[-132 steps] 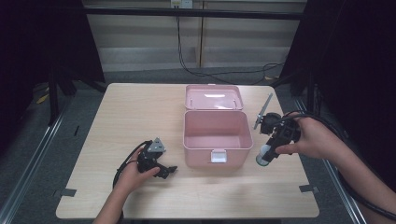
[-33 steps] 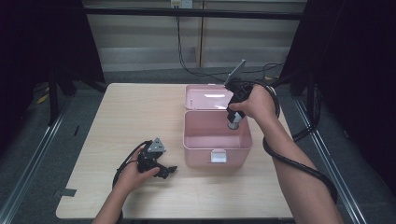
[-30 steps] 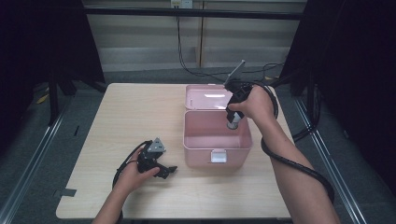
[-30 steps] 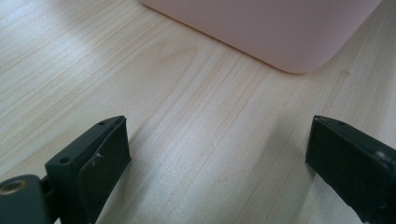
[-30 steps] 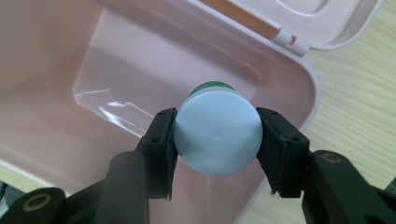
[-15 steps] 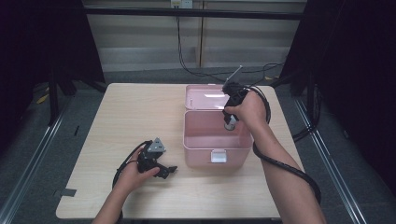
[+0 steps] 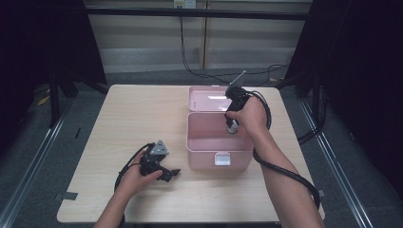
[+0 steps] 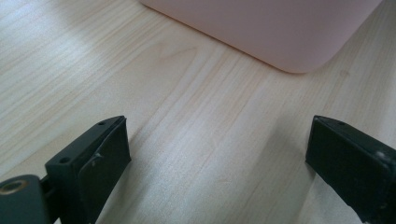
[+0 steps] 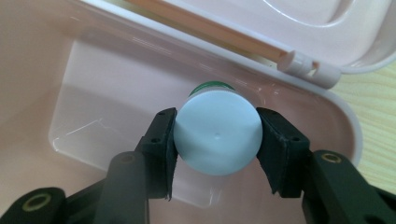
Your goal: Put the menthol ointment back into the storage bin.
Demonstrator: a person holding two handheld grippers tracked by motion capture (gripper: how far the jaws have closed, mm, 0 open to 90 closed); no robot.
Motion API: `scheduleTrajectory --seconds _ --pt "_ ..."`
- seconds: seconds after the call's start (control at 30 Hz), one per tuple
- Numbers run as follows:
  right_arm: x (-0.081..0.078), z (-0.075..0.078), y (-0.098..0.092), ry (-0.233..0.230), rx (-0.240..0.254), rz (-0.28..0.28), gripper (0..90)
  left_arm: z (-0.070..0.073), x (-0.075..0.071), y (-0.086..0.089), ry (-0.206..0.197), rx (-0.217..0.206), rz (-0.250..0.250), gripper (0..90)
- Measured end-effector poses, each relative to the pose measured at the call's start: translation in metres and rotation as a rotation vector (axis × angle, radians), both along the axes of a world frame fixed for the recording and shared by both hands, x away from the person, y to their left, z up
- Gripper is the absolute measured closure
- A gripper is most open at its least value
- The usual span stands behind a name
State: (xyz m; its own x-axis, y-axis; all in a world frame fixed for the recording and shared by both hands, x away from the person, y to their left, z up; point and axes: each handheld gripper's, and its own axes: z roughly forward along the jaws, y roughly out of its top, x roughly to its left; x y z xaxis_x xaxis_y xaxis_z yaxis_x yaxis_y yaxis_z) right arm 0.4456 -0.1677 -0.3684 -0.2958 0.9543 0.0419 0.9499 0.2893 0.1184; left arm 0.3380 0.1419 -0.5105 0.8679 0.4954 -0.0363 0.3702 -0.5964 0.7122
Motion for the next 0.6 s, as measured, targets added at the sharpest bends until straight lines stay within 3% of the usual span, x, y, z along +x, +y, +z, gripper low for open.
scheduleTrajectory --seconds 0.23,0.6 --pt "0.0 -0.01 0.002 -0.011 -0.028 0.003 50.6 0.0 0.0 0.0 0.0 0.0 0.0 5.6" --pt "0.001 -0.02 0.0 -0.033 -0.022 -0.011 50.6 0.0 0.0 0.0 0.0 -0.001 0.0 5.6"
